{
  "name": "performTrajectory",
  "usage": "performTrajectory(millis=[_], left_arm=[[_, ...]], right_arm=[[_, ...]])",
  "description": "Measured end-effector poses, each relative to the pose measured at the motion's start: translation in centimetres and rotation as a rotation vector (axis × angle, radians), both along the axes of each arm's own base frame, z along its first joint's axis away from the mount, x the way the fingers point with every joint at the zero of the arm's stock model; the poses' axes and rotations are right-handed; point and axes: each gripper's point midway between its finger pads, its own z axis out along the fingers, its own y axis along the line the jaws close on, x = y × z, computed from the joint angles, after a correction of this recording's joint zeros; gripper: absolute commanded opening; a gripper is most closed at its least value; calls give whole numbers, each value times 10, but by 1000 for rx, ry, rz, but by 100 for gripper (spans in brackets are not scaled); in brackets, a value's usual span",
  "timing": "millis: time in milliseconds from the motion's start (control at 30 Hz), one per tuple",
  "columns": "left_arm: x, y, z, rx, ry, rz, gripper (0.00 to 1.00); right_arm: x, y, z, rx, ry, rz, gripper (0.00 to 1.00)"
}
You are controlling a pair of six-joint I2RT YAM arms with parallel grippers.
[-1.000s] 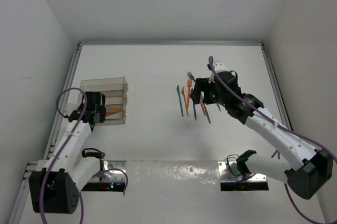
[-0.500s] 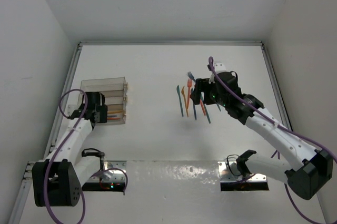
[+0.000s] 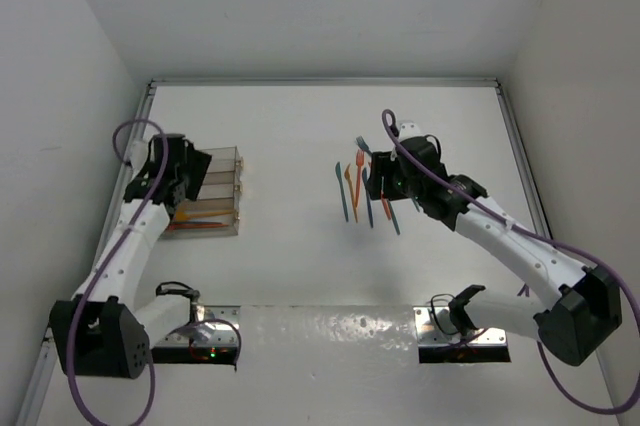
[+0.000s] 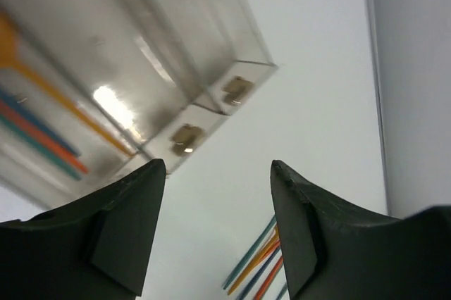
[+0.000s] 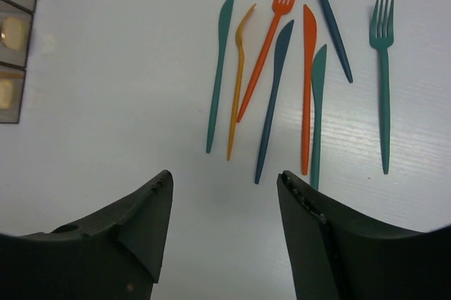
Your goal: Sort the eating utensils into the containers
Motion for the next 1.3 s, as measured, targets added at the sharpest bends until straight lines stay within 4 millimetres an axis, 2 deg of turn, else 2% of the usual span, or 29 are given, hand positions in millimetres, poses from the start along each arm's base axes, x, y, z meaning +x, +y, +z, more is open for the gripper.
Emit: performTrajectory(millis=[67,167,267,333,433,600,700,833,1300], left_arm=[[21,-22,23,62,-41,-127,61],[41,-82,45,130,-85,-360,61],[50,-147,50,184,-89,-577,61],[50,-189,41,223,-70,-703,61],[44,-238,15,268,-12,-841,61],[35,-291,-43,332,129,-977,61],[32,-310,-78,360,206,-1018,60],[25,-316,-103,384,274,-1044,59],[35,-328,-137,419,341,-1026,50]], right_arm=[[-1,-1,-9,-18,22,2,54],[-2,-2,-20,-41,51,6,48],[-4,-3,-23,-54,59,11,45],[-4,-3,-24,-57,60,12,44],[-5,-6,-25,-68,64,7,44],[-9,-16,-24,-91,57,-17,45],[-16,-24,-17,-92,37,-32,45],[-23,-34,-13,-94,19,-49,45],[-51,-55,-19,-102,14,-62,46]])
